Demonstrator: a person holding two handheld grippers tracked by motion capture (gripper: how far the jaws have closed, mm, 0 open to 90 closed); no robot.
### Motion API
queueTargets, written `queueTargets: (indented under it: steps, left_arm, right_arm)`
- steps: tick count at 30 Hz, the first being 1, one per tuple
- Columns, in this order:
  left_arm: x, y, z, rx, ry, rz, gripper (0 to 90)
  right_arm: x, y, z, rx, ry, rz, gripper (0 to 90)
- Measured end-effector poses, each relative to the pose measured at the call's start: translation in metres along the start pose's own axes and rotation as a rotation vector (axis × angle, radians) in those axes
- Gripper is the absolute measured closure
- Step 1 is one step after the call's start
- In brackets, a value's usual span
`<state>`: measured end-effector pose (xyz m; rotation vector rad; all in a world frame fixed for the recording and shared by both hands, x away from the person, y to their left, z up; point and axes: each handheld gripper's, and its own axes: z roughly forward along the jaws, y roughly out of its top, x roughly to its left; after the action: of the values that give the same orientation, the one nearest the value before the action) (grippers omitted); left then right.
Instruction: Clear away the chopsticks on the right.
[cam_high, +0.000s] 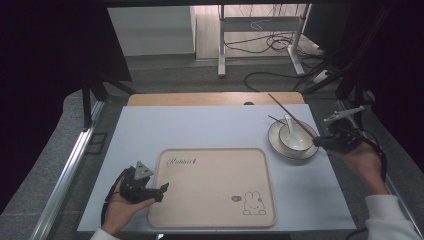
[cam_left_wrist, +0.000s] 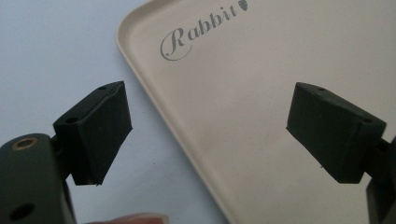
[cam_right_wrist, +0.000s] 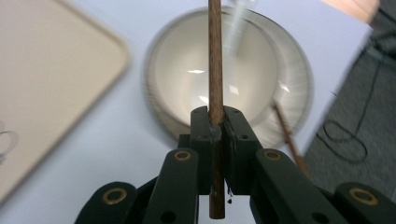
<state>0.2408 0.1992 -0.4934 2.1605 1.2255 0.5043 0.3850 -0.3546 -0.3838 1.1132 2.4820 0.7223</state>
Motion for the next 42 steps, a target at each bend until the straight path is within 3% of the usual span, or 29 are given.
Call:
queueTargets:
  steps: [1, 2, 8, 11, 14, 18, 22, 31, 33, 37, 39, 42]
  left_arm:
    - [0.000, 0.000, 0.000, 0.000, 0.000, 0.000, 14.0]
    - [0.000, 0.000, 0.000, -0.002, 0.002, -0.002, 14.0]
    - [0.003, -0.002, -0.003, -0.008, 0.003, -0.026, 14.0]
    - [0.002, -0.002, -0.003, -0.007, 0.000, -0.025, 14.0]
    - [0.001, -0.002, -0.003, -0.009, -0.002, -0.021, 14.0]
    - [0.001, -0.002, -0.002, -0.005, -0.005, -0.015, 14.0]
    - [0.001, -0.002, -0.002, -0.005, -0.006, -0.017, 14.0]
    - [0.000, -0.002, -0.001, 0.002, -0.006, -0.011, 14.0]
    - [0.000, -0.002, -0.001, 0.000, -0.006, -0.011, 14.0]
    - [0.000, -0.002, -0.001, 0.004, -0.006, -0.007, 14.0]
    - [0.000, -0.002, -0.001, 0.004, -0.007, -0.007, 14.0]
    - [0.000, -0.002, -0.001, -0.001, -0.007, -0.006, 14.0]
  right_arm:
    - [0.000, 0.000, 0.000, 0.000, 0.000, 0.000, 83.0]
    - [0.022, 0.001, -0.003, -0.026, 0.016, -0.047, 83.0]
    - [0.075, -0.001, 0.000, -0.024, 0.083, -0.130, 82.9]
    - [0.095, -0.007, 0.007, -0.012, 0.140, -0.133, 82.9]
    - [0.110, -0.011, 0.015, 0.018, 0.159, -0.149, 82.9]
    - [0.130, -0.014, 0.028, 0.048, 0.261, -0.148, 82.9]
    - [0.147, -0.015, 0.047, 0.092, 0.302, -0.163, 82.8]
    - [0.175, -0.013, 0.082, 0.199, 0.277, -0.196, 82.8]
    - [0.184, -0.013, 0.093, 0.233, 0.265, -0.235, 82.7]
    - [0.188, -0.015, 0.098, 0.247, 0.242, -0.272, 81.9]
    - [0.189, -0.016, 0.099, 0.242, 0.242, -0.270, 76.3]
    - [0.191, -0.015, 0.094, 0.201, 0.220, -0.275, 59.4]
